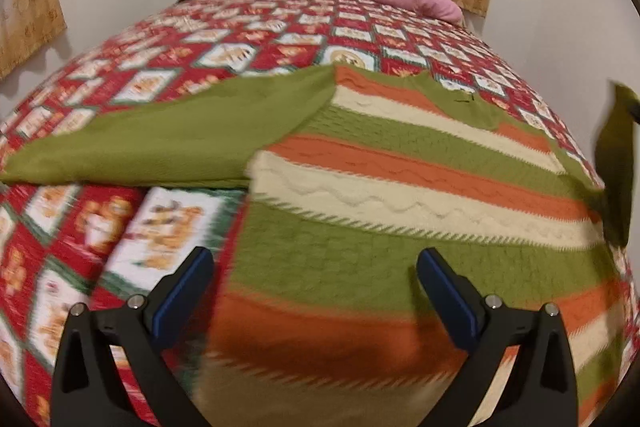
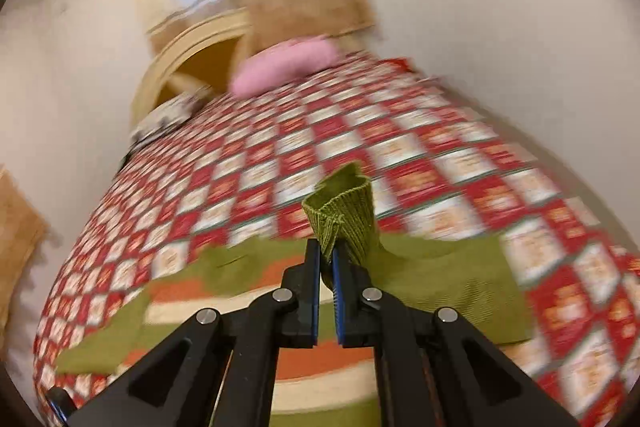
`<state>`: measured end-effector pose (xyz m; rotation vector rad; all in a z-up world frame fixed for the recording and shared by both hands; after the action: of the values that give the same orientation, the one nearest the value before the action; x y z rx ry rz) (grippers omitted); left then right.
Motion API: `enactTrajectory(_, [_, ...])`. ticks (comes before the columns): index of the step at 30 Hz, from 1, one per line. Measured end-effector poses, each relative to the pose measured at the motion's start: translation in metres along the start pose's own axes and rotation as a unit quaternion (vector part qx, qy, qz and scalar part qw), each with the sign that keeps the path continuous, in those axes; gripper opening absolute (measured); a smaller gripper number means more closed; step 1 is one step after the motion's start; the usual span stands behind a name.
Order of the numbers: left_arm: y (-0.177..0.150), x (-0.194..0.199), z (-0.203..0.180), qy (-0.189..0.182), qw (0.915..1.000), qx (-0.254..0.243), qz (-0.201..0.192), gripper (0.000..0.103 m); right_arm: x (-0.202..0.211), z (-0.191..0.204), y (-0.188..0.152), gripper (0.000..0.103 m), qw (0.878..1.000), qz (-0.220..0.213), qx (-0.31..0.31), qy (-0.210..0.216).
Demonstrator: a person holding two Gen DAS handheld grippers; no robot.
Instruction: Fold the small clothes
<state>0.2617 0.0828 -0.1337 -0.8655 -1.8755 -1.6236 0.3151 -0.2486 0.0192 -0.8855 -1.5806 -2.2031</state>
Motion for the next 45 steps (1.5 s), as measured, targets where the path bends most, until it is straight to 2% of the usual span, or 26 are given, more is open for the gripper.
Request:
enactTrajectory(1, [0.001, 0.009, 0.009, 0.018, 0.9997, -0.007, -0.015, 0.103, -0.008, 0.025, -0.01, 0.005, 1.0, 0.01, 0.012, 0.013])
enactTrajectory(4, [0.001, 0.023, 0.027, 0.04, 0.9982, -0.011, -0.043, 0.103, -0.028, 0.102, -0.051, 0.005, 0.996, 0.03, 0.071, 0.04])
enactTrajectory(7, [-0.002, 0.029, 0.046, 0.058, 0.9966, -0.002, -0.059, 0.103, -0.043, 0.143, -0.083, 0.005, 0.992, 0.05, 0.1, 0.063])
enactTrajectory(11, [-0.005, 0.023, 0.063, 0.037, 0.9964, 0.052, -0.055, 0.103, -0.059, 0.182, -0.12, 0.005, 0.985, 0.074, 0.134, 0.075])
enactTrajectory(15, [-0.01, 0.011, 0.073, 0.022, 0.9948, 0.093, -0.036, 0.103, -0.069, 0.209, -0.143, 0.005, 0.98, 0.092, 0.143, 0.102])
enactTrajectory(17, [-0.011, 0.008, 0.08, 0.011, 0.9924, 0.118, -0.032, 0.103, -0.073, 0.221, -0.154, 0.005, 0.978, 0.099, 0.151, 0.102])
enactTrajectory(21, [-0.016, 0.009, 0.089, -0.003, 0.9873, 0.155, -0.036, 0.103, -0.082, 0.235, -0.169, 0.005, 0.976, 0.111, 0.155, 0.106])
enactTrajectory(28, [-0.015, 0.006, 0.081, 0.004, 0.9905, 0.133, -0.032, 0.103, -0.097, 0.251, -0.184, 0.005, 0.971, 0.133, 0.151, 0.125])
enactTrajectory(29, [-0.015, 0.005, 0.081, 0.003, 0.9905, 0.133, -0.032, 0.103, -0.098, 0.254, -0.187, 0.009, 0.97, 0.139, 0.149, 0.136])
enactTrajectory(31, [-0.015, 0.005, 0.082, 0.002, 0.9903, 0.135, -0.031, 0.103, -0.097, 0.262, -0.195, 0.009, 0.961, 0.156, 0.153, 0.17])
enactTrajectory(34, [-0.016, 0.006, 0.082, 0.002, 0.9902, 0.136, -0.031, 0.103, -0.083, 0.274, -0.203, 0.009, 0.937, 0.197, 0.141, 0.25])
enactTrajectory(35, [-0.016, 0.005, 0.082, 0.002, 0.9903, 0.136, -0.031, 0.103, -0.072, 0.272, -0.195, 0.009, 0.935, 0.186, 0.13, 0.271])
enactTrajectory(36, [-0.016, 0.005, 0.082, 0.002, 0.9903, 0.136, -0.031, 0.103, -0.065, 0.267, -0.187, 0.009, 0.939, 0.167, 0.123, 0.276])
enactTrajectory(37, [-0.016, 0.005, 0.082, 0.003, 0.9904, 0.135, -0.03, 0.103, -0.061, 0.259, -0.177, 0.009, 0.945, 0.148, 0.113, 0.269])
enactTrajectory(38, [-0.016, 0.005, 0.083, 0.005, 0.9906, 0.134, -0.029, 0.103, -0.062, 0.244, -0.165, 0.009, 0.956, 0.131, 0.094, 0.245])
enactTrajectory(40, [-0.016, 0.004, 0.081, 0.01, 0.9914, 0.127, -0.027, 0.103, -0.074, 0.22, -0.156, 0.009, 0.97, 0.124, 0.065, 0.197])
enactTrajectory(43, [-0.015, 0.004, 0.08, 0.013, 0.992, 0.123, -0.026, 0.103, -0.093, 0.219, -0.175, 0.009, 0.968, 0.158, 0.091, 0.171])
enactTrajectory(45, [-0.016, 0.003, 0.081, 0.012, 0.9919, 0.124, -0.024, 0.103, -0.095, 0.238, -0.199, 0.009, 0.958, 0.179, 0.122, 0.186])
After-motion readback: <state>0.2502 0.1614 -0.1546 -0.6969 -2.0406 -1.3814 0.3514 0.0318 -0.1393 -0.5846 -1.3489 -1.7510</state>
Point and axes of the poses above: each gripper's, at about its wrist camera, not at the fingertips, and x roughly against the way its jaws point, z to its left, y to its top, the point moved 9 cm from there along -x, roughly the way its jaws point, and after that the axes turned 7 degrees about -y, right-handed, at the moved point
